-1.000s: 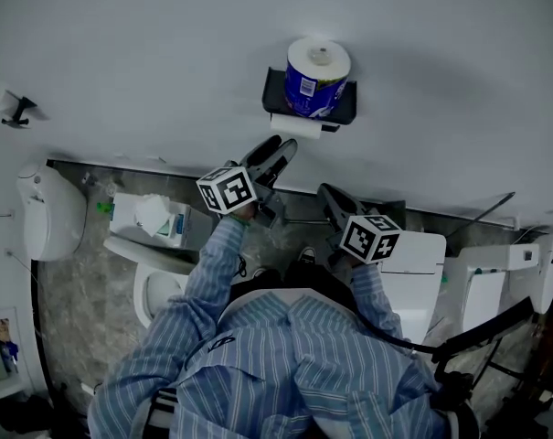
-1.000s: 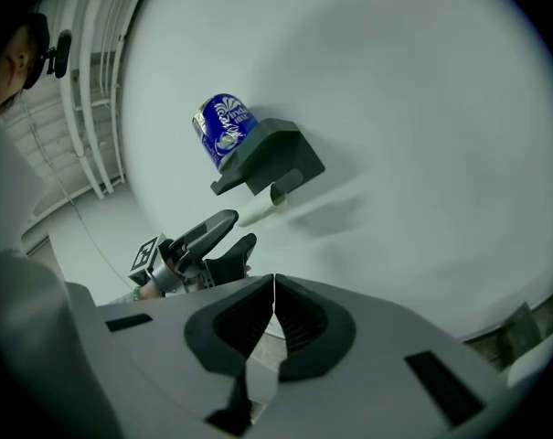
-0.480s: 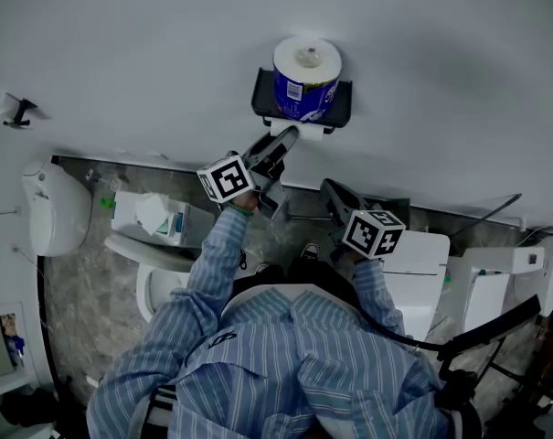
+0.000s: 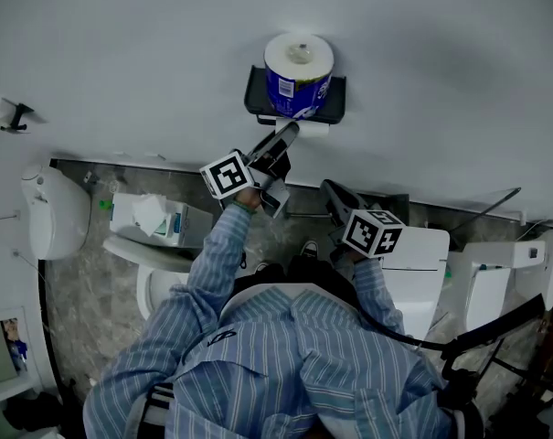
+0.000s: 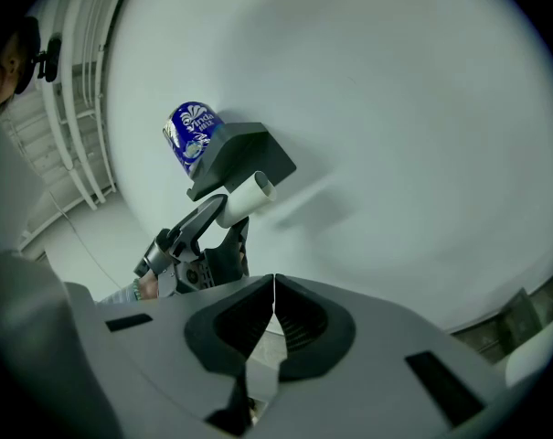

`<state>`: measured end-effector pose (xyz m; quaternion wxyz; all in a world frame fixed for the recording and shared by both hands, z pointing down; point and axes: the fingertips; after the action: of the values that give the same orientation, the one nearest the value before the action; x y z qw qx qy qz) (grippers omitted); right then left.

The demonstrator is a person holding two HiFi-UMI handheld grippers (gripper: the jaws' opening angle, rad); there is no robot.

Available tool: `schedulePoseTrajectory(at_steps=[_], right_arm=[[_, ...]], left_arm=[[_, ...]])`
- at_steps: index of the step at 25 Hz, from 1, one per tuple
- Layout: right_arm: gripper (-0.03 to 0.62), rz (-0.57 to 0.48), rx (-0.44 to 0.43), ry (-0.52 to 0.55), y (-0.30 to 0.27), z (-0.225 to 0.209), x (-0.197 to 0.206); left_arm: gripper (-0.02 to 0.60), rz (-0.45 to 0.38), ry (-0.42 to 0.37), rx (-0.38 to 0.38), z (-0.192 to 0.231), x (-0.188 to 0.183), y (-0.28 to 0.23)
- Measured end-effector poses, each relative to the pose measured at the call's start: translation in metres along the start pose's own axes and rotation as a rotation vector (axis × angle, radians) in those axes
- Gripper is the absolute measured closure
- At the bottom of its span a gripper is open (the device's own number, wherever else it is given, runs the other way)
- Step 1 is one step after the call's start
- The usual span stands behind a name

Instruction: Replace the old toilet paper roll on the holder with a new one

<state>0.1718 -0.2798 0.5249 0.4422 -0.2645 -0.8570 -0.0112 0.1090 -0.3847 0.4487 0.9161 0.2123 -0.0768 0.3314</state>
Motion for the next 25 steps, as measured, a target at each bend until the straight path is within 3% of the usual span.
schedulePoseTrajectory(at_steps=[3,10,17,25], right_arm=[[0.588,-0.007,0.015,-0.002,0.004,-0.005,-0.002],[0.588,-0.032,0.058,-0.005,0.017,-0.022,-0.011],[0.588,-0.053,0.088,-0.017,0.03,-0.038,-0.016],[0.588,-0.052,0.105,-0.014,0.034,-0.044,-0.017]], left_arm=[[0.394,0.031,0.0,0.005,0.0,0.013,-0.007],[0.394,0.145,-0.104,0.019,0.002,0.045,-0.029],[0.394,0.278,-0.157,0.063,-0.003,0.096,-0.049],[0.396,0.316,-0.304,0.051,-0.006,0.102,-0.042]])
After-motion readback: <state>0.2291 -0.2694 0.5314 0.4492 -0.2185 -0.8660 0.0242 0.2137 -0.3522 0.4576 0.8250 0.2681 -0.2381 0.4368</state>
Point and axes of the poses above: the fingertips, and each gripper's own axes: y backward along the fingers, z to its left, x out of its underside, and after that the axes turned 11 degrees about -z, right-handed
